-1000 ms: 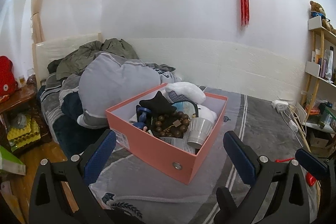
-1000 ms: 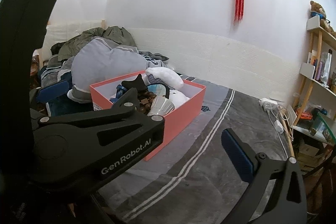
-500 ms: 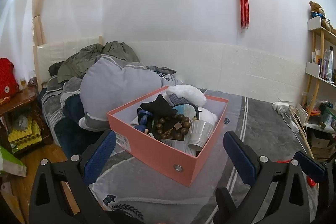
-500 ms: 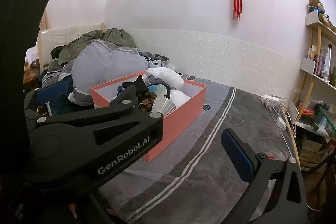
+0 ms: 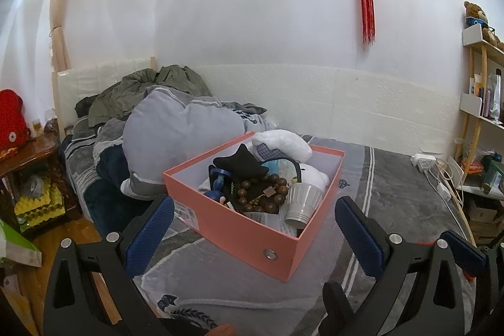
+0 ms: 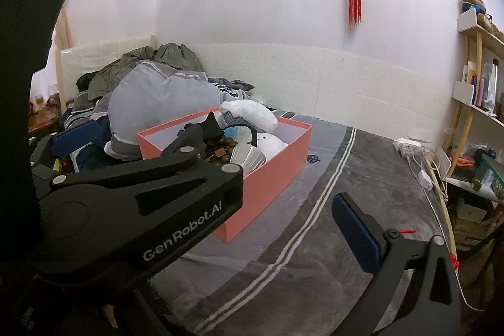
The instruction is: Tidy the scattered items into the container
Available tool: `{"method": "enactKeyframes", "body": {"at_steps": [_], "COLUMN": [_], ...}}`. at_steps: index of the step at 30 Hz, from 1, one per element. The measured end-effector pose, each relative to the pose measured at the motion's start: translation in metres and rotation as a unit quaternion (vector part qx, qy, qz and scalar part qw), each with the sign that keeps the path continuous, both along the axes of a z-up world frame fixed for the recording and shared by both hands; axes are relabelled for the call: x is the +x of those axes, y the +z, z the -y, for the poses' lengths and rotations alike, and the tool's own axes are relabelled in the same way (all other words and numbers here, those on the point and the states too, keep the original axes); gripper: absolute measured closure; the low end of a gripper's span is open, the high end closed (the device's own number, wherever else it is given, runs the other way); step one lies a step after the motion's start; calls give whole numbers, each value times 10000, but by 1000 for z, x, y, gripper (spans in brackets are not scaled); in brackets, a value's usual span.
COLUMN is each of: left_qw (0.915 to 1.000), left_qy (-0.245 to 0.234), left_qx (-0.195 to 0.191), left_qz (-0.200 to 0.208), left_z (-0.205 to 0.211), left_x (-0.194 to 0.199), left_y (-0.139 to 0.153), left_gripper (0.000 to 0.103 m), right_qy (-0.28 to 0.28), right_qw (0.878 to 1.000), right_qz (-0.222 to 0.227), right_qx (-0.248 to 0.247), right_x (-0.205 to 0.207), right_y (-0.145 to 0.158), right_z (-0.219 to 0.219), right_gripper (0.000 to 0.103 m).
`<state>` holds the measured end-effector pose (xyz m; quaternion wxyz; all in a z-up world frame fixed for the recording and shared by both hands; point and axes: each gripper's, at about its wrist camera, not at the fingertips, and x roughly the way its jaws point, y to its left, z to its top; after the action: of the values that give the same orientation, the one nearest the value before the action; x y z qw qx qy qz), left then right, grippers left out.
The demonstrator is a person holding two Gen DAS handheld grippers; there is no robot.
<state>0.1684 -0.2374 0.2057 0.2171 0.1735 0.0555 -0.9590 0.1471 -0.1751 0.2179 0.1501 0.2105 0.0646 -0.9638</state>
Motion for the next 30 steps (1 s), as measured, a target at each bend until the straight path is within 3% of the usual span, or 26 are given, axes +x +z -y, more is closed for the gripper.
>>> {"method": "enactKeyframes", "body": {"at_steps": [30], "left_qw": [10000], "left_qy": [11], "left_qx": [-39], "left_qz": [52], "left_z": [4], "left_x": [-1], "left_y": [-1], "left_gripper": [0], "right_qy": [-22], "right_qw": [9998], "right_qz": [115], "right_qx": [-161], "right_x": [-1], "right_y": [-3], "right_z": [1], "right_gripper": [1]}}
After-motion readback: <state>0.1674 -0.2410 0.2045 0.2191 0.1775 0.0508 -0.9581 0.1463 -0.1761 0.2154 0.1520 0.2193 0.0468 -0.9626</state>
